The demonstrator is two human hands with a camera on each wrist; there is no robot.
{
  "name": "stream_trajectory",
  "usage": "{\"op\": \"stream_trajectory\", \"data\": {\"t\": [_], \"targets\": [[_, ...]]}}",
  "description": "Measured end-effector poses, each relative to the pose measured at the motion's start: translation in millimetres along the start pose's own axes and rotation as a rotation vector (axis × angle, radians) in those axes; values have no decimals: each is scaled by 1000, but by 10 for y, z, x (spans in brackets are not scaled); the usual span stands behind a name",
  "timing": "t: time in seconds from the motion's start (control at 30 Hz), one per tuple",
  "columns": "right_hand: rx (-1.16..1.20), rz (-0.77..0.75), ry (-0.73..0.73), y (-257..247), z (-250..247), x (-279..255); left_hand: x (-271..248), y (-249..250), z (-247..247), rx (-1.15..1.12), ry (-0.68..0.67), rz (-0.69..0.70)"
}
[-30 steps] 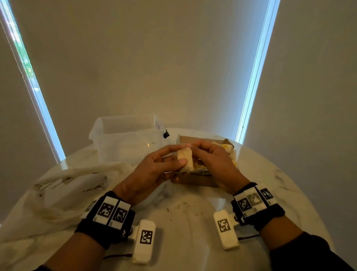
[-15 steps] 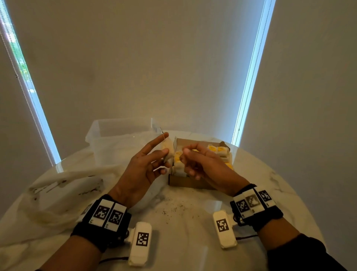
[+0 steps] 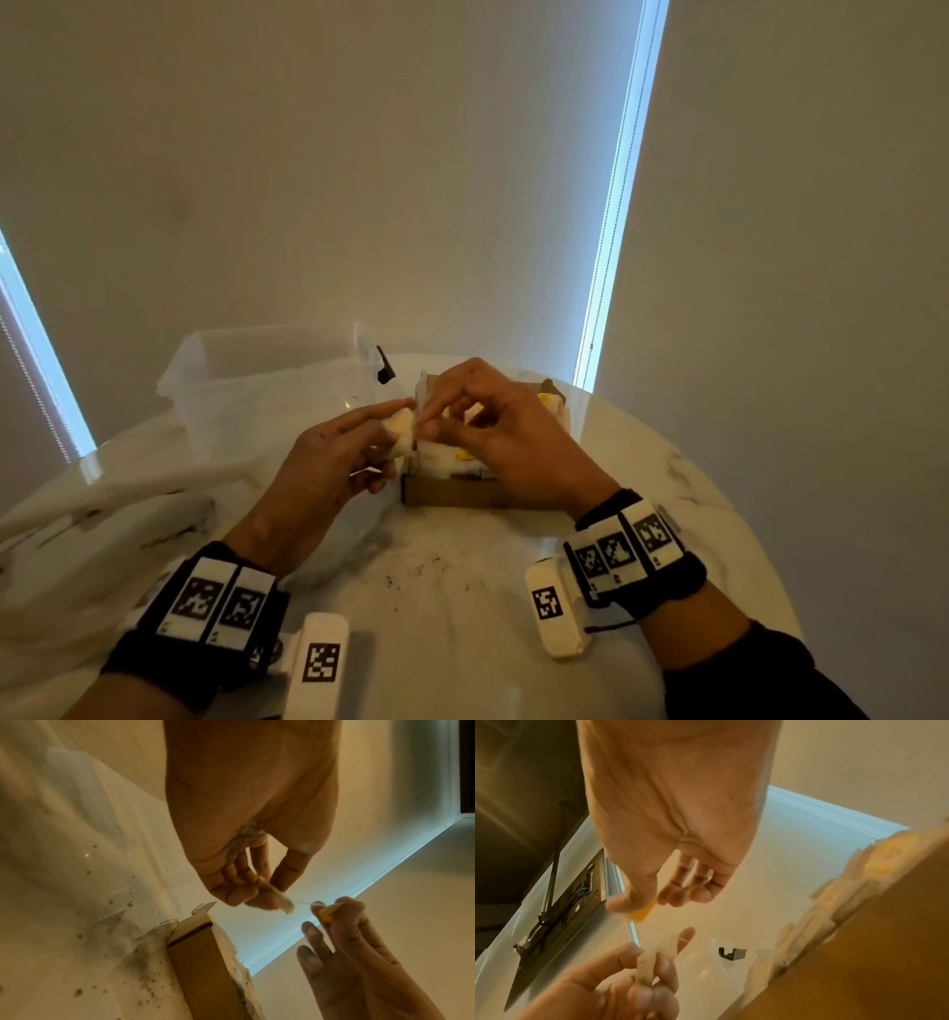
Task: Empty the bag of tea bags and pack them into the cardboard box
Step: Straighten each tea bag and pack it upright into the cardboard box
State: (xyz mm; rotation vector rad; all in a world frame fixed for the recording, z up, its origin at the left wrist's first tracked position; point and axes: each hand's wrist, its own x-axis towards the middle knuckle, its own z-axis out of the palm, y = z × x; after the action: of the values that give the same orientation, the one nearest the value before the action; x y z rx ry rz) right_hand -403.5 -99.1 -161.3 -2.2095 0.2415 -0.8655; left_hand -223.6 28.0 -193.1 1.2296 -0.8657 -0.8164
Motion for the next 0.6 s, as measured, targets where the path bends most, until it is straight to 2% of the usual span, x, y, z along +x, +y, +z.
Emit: {"op": "stream_trajectory", "data": {"t": [0.17,0.27,0.37,0.43,0.53,0.6], "targets": [[213,53,292,64,-93,39,-97,18,73,205,-235,-29],[263,154,348,134,-93,17,-122,64,81,199,-271,-9],[283,296,299,139,-74,-2,-118,89,57,132,-251,9],[252,346,204,134,-39,1,-100,91,38,93,-205,25],[81,298,38,136,-6,0,-70,85,18,89,-130,31],[37,288,-21,113,0,-12,-59,78,13,108,-100,32]]}}
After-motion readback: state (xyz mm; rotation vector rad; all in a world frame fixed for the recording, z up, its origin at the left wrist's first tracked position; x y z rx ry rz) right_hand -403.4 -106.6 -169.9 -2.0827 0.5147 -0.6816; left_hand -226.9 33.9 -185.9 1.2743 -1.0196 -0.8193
